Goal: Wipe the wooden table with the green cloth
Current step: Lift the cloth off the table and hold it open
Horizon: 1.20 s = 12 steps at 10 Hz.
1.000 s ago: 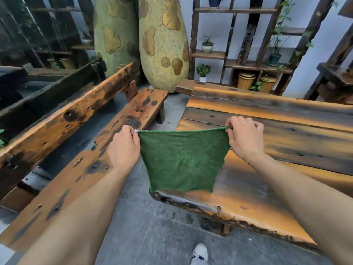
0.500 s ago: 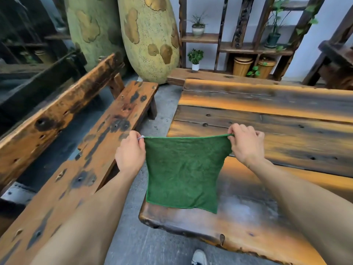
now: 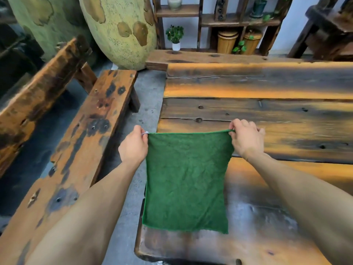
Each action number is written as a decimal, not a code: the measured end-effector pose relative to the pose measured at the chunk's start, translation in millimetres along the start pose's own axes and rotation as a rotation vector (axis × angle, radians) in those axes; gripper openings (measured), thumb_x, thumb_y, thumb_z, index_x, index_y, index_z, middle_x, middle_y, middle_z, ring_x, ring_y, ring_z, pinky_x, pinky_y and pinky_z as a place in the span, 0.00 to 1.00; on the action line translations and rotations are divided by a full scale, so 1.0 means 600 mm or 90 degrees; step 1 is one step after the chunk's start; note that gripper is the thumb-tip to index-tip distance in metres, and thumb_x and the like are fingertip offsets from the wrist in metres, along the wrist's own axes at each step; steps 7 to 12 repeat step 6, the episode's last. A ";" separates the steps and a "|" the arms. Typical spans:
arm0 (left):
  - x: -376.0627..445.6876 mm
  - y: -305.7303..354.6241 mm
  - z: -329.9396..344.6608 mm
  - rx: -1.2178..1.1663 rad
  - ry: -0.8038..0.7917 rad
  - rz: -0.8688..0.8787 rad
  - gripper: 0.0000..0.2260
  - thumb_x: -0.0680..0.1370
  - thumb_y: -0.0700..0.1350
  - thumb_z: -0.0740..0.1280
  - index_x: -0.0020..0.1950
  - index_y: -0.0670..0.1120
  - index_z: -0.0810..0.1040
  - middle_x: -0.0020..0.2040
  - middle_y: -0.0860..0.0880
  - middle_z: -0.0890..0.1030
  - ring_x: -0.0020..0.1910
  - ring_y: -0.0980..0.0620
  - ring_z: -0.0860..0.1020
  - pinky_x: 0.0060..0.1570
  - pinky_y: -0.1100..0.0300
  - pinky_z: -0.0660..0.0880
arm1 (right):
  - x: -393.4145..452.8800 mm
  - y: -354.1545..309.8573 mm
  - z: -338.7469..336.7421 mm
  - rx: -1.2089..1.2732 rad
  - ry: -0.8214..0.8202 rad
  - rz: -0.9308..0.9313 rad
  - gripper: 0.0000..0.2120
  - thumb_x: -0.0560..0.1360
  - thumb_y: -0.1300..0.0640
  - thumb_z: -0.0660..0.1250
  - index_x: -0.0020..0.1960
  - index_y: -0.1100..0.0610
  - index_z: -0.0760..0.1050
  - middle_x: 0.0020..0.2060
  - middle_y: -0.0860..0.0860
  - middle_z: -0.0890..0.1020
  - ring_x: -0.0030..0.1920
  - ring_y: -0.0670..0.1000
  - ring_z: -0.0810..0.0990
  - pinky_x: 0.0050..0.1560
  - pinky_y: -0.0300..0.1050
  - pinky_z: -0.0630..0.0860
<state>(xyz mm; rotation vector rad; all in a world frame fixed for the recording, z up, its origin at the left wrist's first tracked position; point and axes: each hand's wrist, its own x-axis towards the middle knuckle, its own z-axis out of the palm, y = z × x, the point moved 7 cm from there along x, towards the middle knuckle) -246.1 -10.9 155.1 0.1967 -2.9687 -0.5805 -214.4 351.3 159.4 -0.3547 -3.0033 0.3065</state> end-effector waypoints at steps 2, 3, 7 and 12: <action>0.077 -0.009 0.108 0.037 -0.107 0.037 0.09 0.83 0.51 0.60 0.56 0.47 0.72 0.53 0.40 0.82 0.52 0.35 0.79 0.45 0.48 0.72 | 0.039 0.026 0.083 -0.023 -0.026 0.076 0.03 0.80 0.54 0.64 0.53 0.49 0.73 0.56 0.53 0.78 0.60 0.59 0.71 0.56 0.55 0.63; 0.099 -0.012 0.162 0.037 -0.142 0.049 0.09 0.84 0.51 0.60 0.57 0.46 0.72 0.53 0.39 0.81 0.53 0.35 0.78 0.45 0.49 0.70 | 0.055 0.042 0.128 -0.031 -0.041 0.096 0.04 0.79 0.55 0.66 0.52 0.49 0.74 0.56 0.53 0.78 0.60 0.59 0.71 0.56 0.56 0.64; 0.127 -0.034 0.231 0.019 -0.204 0.026 0.09 0.83 0.51 0.61 0.60 0.48 0.73 0.58 0.42 0.81 0.56 0.38 0.78 0.51 0.47 0.74 | 0.085 0.047 0.193 -0.020 -0.069 0.130 0.07 0.78 0.55 0.67 0.57 0.49 0.75 0.59 0.54 0.77 0.62 0.59 0.70 0.57 0.57 0.64; 0.127 -0.034 0.231 0.019 -0.204 0.026 0.09 0.83 0.51 0.61 0.60 0.48 0.73 0.58 0.42 0.81 0.56 0.38 0.78 0.51 0.47 0.74 | 0.085 0.047 0.193 -0.020 -0.069 0.130 0.07 0.78 0.55 0.67 0.57 0.49 0.75 0.59 0.54 0.77 0.62 0.59 0.70 0.57 0.57 0.64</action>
